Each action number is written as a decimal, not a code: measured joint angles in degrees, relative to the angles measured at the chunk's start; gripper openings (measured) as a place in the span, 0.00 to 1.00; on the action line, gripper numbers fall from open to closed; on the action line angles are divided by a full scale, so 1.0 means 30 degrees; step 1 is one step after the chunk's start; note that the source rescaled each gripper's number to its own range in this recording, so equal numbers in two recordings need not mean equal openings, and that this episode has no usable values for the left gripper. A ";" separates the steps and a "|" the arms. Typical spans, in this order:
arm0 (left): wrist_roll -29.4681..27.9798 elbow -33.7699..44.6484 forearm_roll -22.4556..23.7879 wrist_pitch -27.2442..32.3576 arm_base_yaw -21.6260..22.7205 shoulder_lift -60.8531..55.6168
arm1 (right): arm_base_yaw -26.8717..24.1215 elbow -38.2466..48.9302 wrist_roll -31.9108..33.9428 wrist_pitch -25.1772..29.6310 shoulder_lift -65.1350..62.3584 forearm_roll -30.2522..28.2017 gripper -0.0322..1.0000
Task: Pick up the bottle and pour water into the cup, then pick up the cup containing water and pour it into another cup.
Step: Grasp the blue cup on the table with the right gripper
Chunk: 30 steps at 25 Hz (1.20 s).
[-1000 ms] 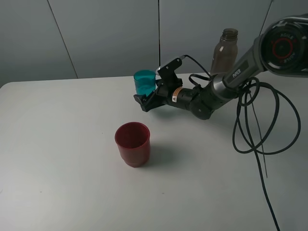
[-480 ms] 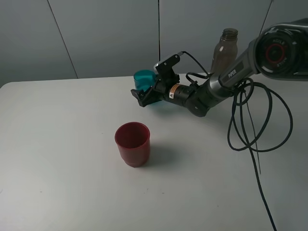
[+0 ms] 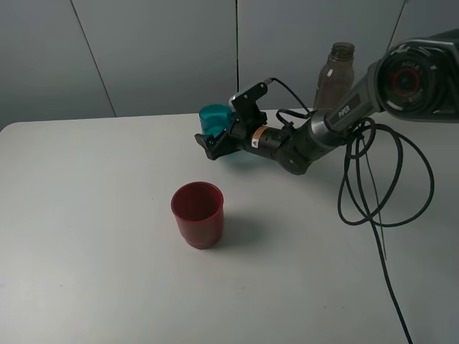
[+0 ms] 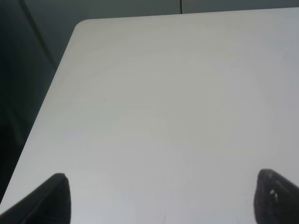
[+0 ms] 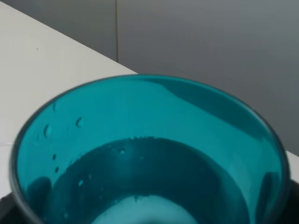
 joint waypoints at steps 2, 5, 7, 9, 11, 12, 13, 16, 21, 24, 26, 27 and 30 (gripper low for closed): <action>0.0000 0.0000 0.0000 0.0000 0.0000 0.0000 | 0.0000 -0.0254 0.0082 -0.0039 0.0264 0.0000 0.99; 0.0000 0.0000 0.0000 0.0000 0.0000 0.0000 | 0.0000 -0.0385 0.0156 -0.0004 0.0435 -0.0015 0.99; 0.0000 0.0000 0.0000 0.0000 0.0000 0.0000 | 0.0000 -0.0573 0.0194 -0.0042 0.0479 -0.0015 0.99; 0.0000 0.0000 0.0000 0.0000 0.0000 0.0000 | 0.0000 -0.0724 0.0194 -0.0042 0.0568 -0.0015 0.99; 0.0000 0.0000 0.0000 0.0000 0.0000 0.0000 | 0.0000 -0.0851 0.0194 -0.0042 0.0690 -0.0015 0.99; 0.0000 0.0000 0.0000 0.0000 0.0000 0.0000 | 0.0000 -0.0882 0.0194 -0.0042 0.0691 -0.0015 0.99; 0.0000 0.0000 0.0000 0.0000 0.0000 0.0000 | 0.0000 -0.0882 0.0194 -0.0080 0.0719 -0.0015 0.99; 0.0000 0.0000 0.0000 0.0000 0.0000 0.0000 | 0.0000 -0.0882 0.0312 -0.0370 0.0719 -0.0015 0.99; 0.0000 0.0000 0.0000 0.0000 0.0000 0.0000 | 0.0000 -0.0932 0.0364 -0.0556 0.0719 -0.0015 0.99; 0.0000 0.0000 0.0000 0.0000 0.0000 0.0000 | 0.0000 -0.0965 0.0401 -0.0556 0.0719 -0.0061 0.99; -0.0122 0.0000 0.0000 0.0000 0.0000 0.0000 | 0.0000 -0.0965 0.0401 -0.0556 0.0719 -0.0235 0.99; -0.0122 0.0000 0.0000 0.0000 0.0000 0.0000 | 0.0000 -0.0965 0.0401 -0.0597 0.0719 -0.0404 0.99; -0.0122 0.0000 0.0000 0.0000 0.0000 0.0000 | 0.0000 -0.0965 0.0438 -0.0752 0.0719 -0.0741 0.99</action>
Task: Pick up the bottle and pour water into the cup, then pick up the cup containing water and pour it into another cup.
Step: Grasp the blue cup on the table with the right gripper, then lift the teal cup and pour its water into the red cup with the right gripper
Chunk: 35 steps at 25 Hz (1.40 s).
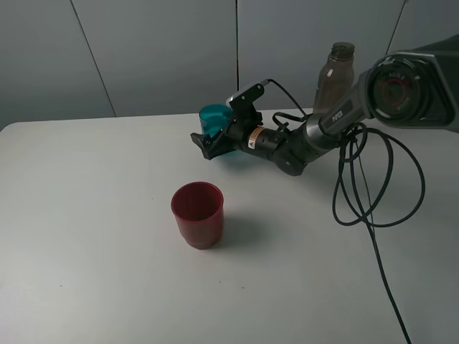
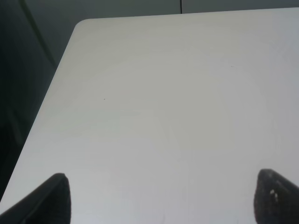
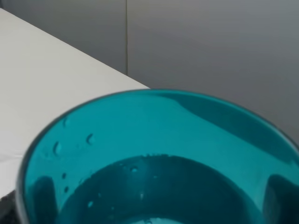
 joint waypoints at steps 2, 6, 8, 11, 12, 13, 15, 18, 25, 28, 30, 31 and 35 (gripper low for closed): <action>0.0000 0.0000 0.0000 0.0000 0.0000 0.0000 | 0.0000 0.0000 0.0000 -0.0032 0.0000 -0.0198 0.99; 0.0000 0.0000 0.0000 0.0000 0.0000 0.0000 | 0.0000 0.0000 0.0000 -0.0156 0.0000 -0.0275 0.99; 0.0000 0.0000 0.0000 0.0000 0.0000 0.0000 | 0.0000 0.0000 0.0000 -0.0156 0.0000 -0.0360 0.99; 0.0000 0.0000 0.0000 0.0000 0.0000 0.0000 | 0.0000 0.0000 0.0000 -0.0156 0.0000 -0.0483 0.99; 0.0000 0.0000 0.0000 0.0000 0.0000 0.0000 | 0.0000 0.0000 0.0000 -0.0197 0.0000 -0.0535 0.99; 0.0000 0.0000 0.0000 0.0000 0.0000 0.0000 | 0.0000 -0.0008 0.0000 -0.0197 0.0000 -0.0575 0.99; 0.0000 0.0000 0.0000 0.0000 0.0000 0.0000 | 0.0000 -0.0080 0.0000 -0.0197 0.0000 -0.0619 0.99; 0.0000 0.0000 0.0000 0.0000 0.0000 0.0000 | 0.0000 -0.0080 0.0000 -0.0197 0.0000 -0.0619 0.99; 0.0000 0.0000 0.0000 0.0000 0.0000 0.0000 | 0.0000 -0.0080 0.0000 -0.0148 0.0000 -0.0505 0.99; 0.0000 0.0000 0.0000 0.0000 0.0000 0.0000 | 0.0000 -0.0080 0.0036 -0.0148 0.0000 -0.0329 0.63; 0.0000 0.0000 0.0000 0.0000 0.0000 0.0000 | 0.0000 -0.0080 0.0036 -0.0192 0.0000 -0.0207 0.06; 0.0000 0.0000 0.0000 0.0000 0.0000 0.0000 | 0.0000 -0.0080 0.0069 -0.0193 0.0000 -0.0207 0.08; 0.0000 0.0000 0.0000 0.0000 0.0000 0.0000 | 0.0000 -0.0080 0.0184 -0.0159 0.0000 -0.0164 0.08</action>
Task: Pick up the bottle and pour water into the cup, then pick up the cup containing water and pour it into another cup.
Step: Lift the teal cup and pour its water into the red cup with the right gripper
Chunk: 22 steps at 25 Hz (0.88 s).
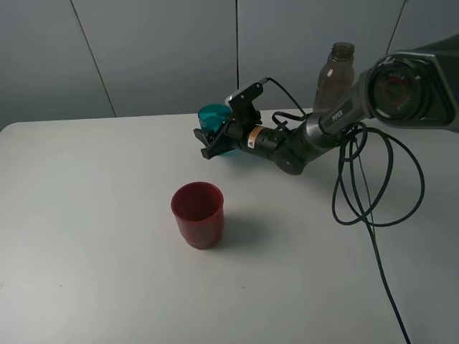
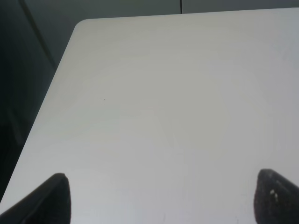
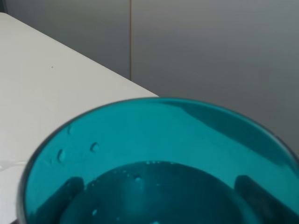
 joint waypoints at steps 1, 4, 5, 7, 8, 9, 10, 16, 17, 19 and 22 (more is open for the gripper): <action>0.0000 0.0000 0.0000 0.0000 0.0000 0.0000 | 0.0000 0.0000 0.0045 0.0031 0.0000 0.0000 0.08; 0.0000 0.0000 0.0000 0.0000 0.0000 0.0000 | 0.0000 0.0000 0.0163 0.0031 0.0000 0.0000 0.08; 0.0000 0.0000 0.0000 0.0000 0.0000 0.0000 | 0.0000 0.0000 0.0163 0.0031 0.0000 0.0000 0.08; 0.0000 0.0000 0.0000 0.0000 0.0000 0.0000 | 0.0000 0.0000 0.0201 0.0123 0.0000 0.0000 0.08; 0.0000 0.0000 0.0000 0.0000 0.0000 0.0000 | 0.0000 0.0000 0.0201 0.0164 -0.0035 -0.0083 0.08; 0.0000 0.0000 0.0000 0.0000 0.0000 0.0000 | 0.0000 0.0000 0.0201 0.0314 -0.0159 -0.0169 0.08; 0.0000 0.0000 0.0000 0.0000 0.0000 0.0000 | 0.0000 0.0000 0.0201 0.0509 -0.0300 -0.0307 0.08; 0.0000 0.0000 0.0000 0.0000 0.0000 0.0000 | 0.0000 0.1027 0.0201 0.0816 -0.1466 -0.0969 0.08; 0.0000 0.0000 0.0000 0.0000 0.0000 0.0000 | 0.0000 0.1300 0.0162 0.0816 -0.1710 -0.1051 0.08; 0.0000 0.0000 0.0000 0.0000 0.0000 0.0000 | 0.0000 0.1935 -0.0068 0.0722 -0.2206 -0.1174 0.08; 0.0000 0.0000 0.0000 0.0000 0.0000 0.0000 | 0.0000 0.3084 -0.0490 -0.0012 -0.3103 -0.1478 0.08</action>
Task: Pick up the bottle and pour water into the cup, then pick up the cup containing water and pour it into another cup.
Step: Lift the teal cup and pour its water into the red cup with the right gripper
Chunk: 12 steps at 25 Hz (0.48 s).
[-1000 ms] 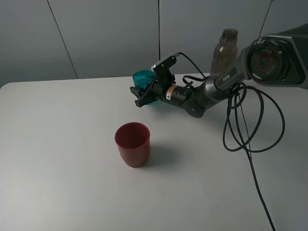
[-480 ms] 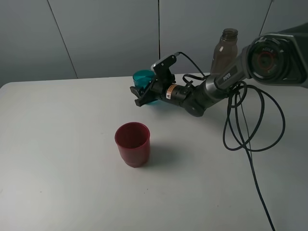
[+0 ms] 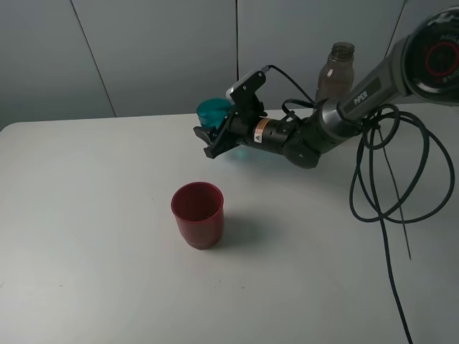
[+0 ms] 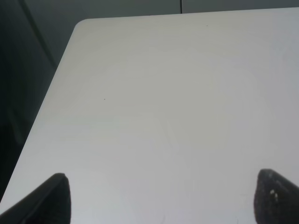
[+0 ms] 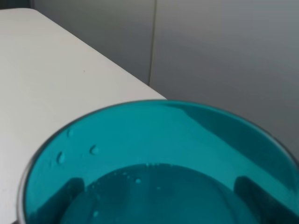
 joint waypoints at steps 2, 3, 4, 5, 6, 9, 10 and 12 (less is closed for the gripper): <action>0.0000 0.0000 0.0000 0.0000 0.0000 0.0000 | 0.0000 0.0945 -0.0500 -0.0713 -0.0556 -0.0182 0.08; 0.0000 0.0000 0.0000 0.0000 0.0000 0.0000 | 0.0000 0.1331 -0.0800 -0.0954 -0.0863 -0.0214 0.08; 0.0000 0.0000 0.0000 0.0000 0.0000 0.0000 | 0.0000 0.1796 -0.1181 -0.1190 -0.1127 -0.0251 0.08; 0.0000 0.0000 0.0000 0.0000 0.0000 0.0000 | 0.0000 0.2261 -0.1491 -0.1498 -0.1404 -0.0263 0.08; 0.0000 0.0000 0.0000 0.0000 0.0000 0.0000 | 0.0000 0.2689 -0.1982 -0.1790 -0.1705 -0.0335 0.08; 0.0000 0.0000 0.0000 0.0000 0.0000 0.0000 | 0.0000 0.3940 -0.3130 -0.2524 -0.2294 -0.0480 0.08; 0.0000 0.0000 0.0000 0.0000 0.0000 0.0000 | 0.0000 0.4265 -0.3477 -0.2643 -0.2547 -0.0480 0.08; 0.0000 0.0000 0.0000 0.0000 0.0000 0.0000 | 0.0000 0.4930 -0.3892 -0.2810 -0.2949 -0.0480 0.08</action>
